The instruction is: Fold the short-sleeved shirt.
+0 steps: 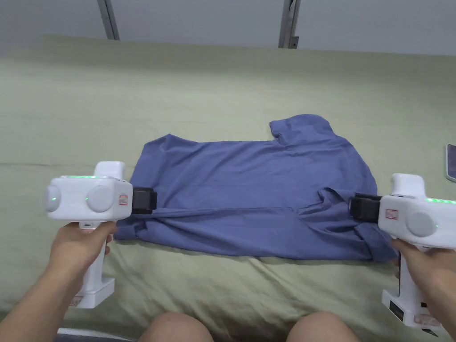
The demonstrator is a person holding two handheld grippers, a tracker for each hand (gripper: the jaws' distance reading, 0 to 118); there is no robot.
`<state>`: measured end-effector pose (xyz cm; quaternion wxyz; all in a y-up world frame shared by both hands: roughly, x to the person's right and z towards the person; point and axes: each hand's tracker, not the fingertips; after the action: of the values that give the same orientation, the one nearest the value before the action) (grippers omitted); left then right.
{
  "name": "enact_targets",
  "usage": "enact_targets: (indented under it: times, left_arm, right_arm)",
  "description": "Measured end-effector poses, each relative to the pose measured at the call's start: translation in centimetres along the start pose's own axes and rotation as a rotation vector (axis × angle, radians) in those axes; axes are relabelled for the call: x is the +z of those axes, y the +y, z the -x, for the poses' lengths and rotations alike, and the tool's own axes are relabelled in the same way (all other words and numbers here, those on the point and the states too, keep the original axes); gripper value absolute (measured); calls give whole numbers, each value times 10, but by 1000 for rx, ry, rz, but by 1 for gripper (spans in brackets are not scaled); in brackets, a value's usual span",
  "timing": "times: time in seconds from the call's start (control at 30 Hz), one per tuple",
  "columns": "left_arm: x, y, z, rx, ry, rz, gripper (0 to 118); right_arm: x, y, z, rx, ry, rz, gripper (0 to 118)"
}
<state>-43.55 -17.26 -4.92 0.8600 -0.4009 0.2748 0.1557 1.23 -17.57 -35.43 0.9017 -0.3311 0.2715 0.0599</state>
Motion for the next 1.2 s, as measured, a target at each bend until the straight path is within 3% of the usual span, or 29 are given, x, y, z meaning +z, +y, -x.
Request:
enact_targets:
  times: [0.07,0.17,0.2,0.23,0.27,0.3,0.33,0.4,0.47,0.5,0.63,0.77,0.8,0.83,0.87,0.9,1.03,1.13,1.17,1.2]
  left_arm:
    - [30,-6,6,-5,-11,-95,118]
    - [84,-22,11,-61,44,-243,116]
    - [100,-35,12,-64,29,-301,100]
    - [113,-46,12,-64,25,-343,57]
    - [124,-57,11,-72,19,-374,0]
    - [128,-64,10,-81,24,-389,0]
    - [126,-69,13,-51,55,-363,0]
    - [119,-78,14,-41,-64,-282,0]
    - [100,-92,8,-70,-28,-259,0]
    - [93,-95,6,-90,-4,-233,0]
    - [47,-93,16,-80,-24,-197,0]
    - [8,-82,20,-54,21,-91,0]
    - [1,-80,19,-67,43,-66,8]
    - [-5,-78,18,-101,59,-68,42]
    - [-1,-79,10,-118,52,-65,91]
    - [-2,-80,6,-116,49,-38,118]
    - [-8,-68,2,-124,36,-64,118]
    - [-24,-69,4,-132,78,17,118]
    - [-27,-69,7,-128,65,23,115]
    - [-27,-71,8,-116,53,26,94]
  right_arm:
    - [37,-4,-11,-34,68,-19,117]
    - [105,-16,-2,27,35,-157,117]
    - [124,-24,-3,41,64,-195,109]
    - [150,-29,4,48,100,-242,85]
    - [169,-39,7,52,86,-284,34]
    - [181,-48,10,71,53,-333,3]
    - [187,-55,14,77,18,-336,3]
    - [138,-78,-18,12,92,-253,3]
    - [124,-86,-26,-24,75,-220,3]
    - [159,-85,-11,51,34,-339,3]
    - [168,-90,-10,12,63,-265,3]
    - [169,-86,-9,30,67,-237,3]
    - [170,-86,-8,31,70,-232,3]
    - [170,-87,-6,34,75,-221,3]
    - [171,-88,-3,38,77,-212,3]
    - [163,-85,-8,35,80,-197,3]
    - [154,-88,-8,32,80,-174,3]
    - [151,-88,-5,16,91,-157,3]
    - [152,-88,-1,16,94,-156,3]
    - [152,-87,0,17,99,-156,3]
